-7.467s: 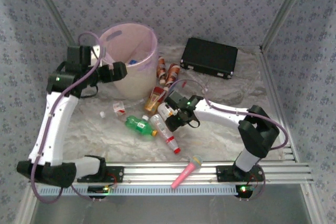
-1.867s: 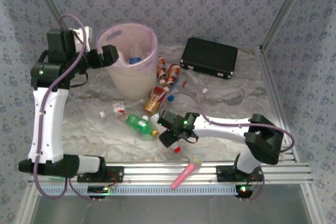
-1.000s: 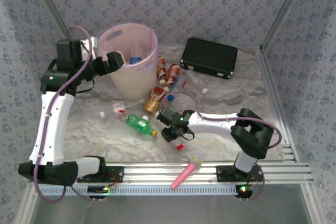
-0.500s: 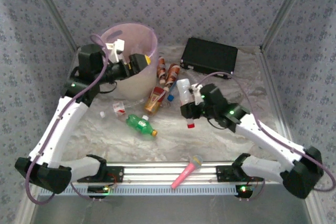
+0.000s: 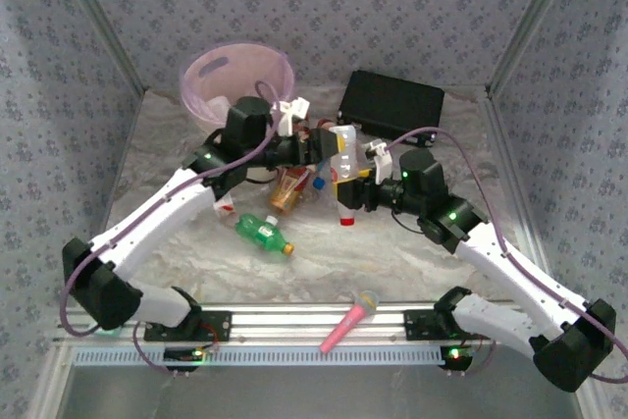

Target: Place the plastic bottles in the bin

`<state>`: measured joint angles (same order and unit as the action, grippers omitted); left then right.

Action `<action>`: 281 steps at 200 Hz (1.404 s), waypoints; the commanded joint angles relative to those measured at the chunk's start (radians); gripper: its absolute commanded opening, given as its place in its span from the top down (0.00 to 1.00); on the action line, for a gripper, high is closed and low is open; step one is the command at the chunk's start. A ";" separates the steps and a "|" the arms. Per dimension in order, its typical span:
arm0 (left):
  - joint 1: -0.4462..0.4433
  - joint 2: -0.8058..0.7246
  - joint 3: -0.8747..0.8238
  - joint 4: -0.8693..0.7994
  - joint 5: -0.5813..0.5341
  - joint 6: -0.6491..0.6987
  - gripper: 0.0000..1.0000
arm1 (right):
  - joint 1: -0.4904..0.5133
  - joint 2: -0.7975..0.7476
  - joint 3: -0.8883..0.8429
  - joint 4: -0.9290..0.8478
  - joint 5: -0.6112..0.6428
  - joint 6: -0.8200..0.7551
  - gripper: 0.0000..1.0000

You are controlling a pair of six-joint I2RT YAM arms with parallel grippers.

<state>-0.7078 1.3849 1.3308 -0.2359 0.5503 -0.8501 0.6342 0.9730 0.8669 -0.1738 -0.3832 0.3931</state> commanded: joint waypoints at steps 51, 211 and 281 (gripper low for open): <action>-0.022 0.092 0.071 0.078 0.012 -0.005 0.27 | -0.003 0.016 0.021 0.073 -0.061 0.027 0.48; 0.214 0.215 0.558 -0.260 -0.050 0.236 0.51 | -0.175 -0.050 0.166 -0.170 -0.045 -0.109 0.00; 0.424 0.352 0.908 -0.467 -0.494 0.652 0.56 | -0.247 -0.073 0.066 -0.208 -0.083 -0.107 0.01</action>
<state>-0.3195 1.6859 2.2303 -0.6170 0.2493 -0.3985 0.4007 0.9012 0.9516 -0.3305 -0.4427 0.3153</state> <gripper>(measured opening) 0.452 0.994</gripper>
